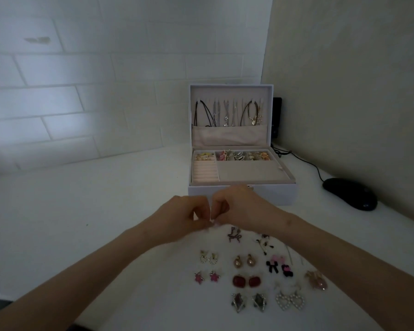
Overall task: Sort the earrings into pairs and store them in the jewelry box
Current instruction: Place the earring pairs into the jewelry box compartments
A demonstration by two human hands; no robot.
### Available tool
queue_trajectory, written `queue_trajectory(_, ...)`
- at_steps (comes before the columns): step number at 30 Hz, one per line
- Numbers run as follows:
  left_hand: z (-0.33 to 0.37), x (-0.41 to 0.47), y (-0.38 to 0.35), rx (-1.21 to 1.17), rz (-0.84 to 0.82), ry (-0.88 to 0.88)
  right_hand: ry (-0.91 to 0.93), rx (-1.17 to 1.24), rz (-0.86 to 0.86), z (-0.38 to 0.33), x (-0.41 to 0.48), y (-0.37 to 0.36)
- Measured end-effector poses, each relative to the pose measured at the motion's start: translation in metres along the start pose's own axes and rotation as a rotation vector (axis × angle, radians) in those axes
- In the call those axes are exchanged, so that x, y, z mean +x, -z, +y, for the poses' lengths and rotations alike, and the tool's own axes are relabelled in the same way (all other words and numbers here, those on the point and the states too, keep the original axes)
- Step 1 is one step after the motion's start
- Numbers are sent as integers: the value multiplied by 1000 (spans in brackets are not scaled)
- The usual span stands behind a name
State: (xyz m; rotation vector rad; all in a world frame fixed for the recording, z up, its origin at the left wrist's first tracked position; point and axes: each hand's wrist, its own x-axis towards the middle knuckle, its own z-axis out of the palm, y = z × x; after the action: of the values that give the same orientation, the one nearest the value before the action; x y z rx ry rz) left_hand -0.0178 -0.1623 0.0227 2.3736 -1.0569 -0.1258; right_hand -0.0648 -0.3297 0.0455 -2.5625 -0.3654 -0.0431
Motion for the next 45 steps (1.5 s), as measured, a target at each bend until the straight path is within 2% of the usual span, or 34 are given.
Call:
queue_trajectory(4, 4, 12, 22, -58, 139, -4, -49, 73, 69, 1, 14, 22)
queue_trajectory(9, 3, 37, 51, -109, 292, 48, -105, 203, 235, 13, 39, 47)
queue_trajectory(16, -21, 91, 54, -100, 269, 155, -215, 223, 257, 36, 86, 57)
queue_trajectory(25, -35, 129, 52, 257, 160, 259, -263, 86, 113, 46, 133, 45)
queue_trajectory(28, -34, 134, 51, 336, 129, 258, -270, 87, 115, 49, 141, 44)
queue_trajectory(33, -36, 139, 47, 451, 187, 221, -252, 50, 121, 49, 147, 42)
queue_trajectory(45, -36, 138, 43, 537, 267, 137, -226, -64, 217, 53, 154, 33)
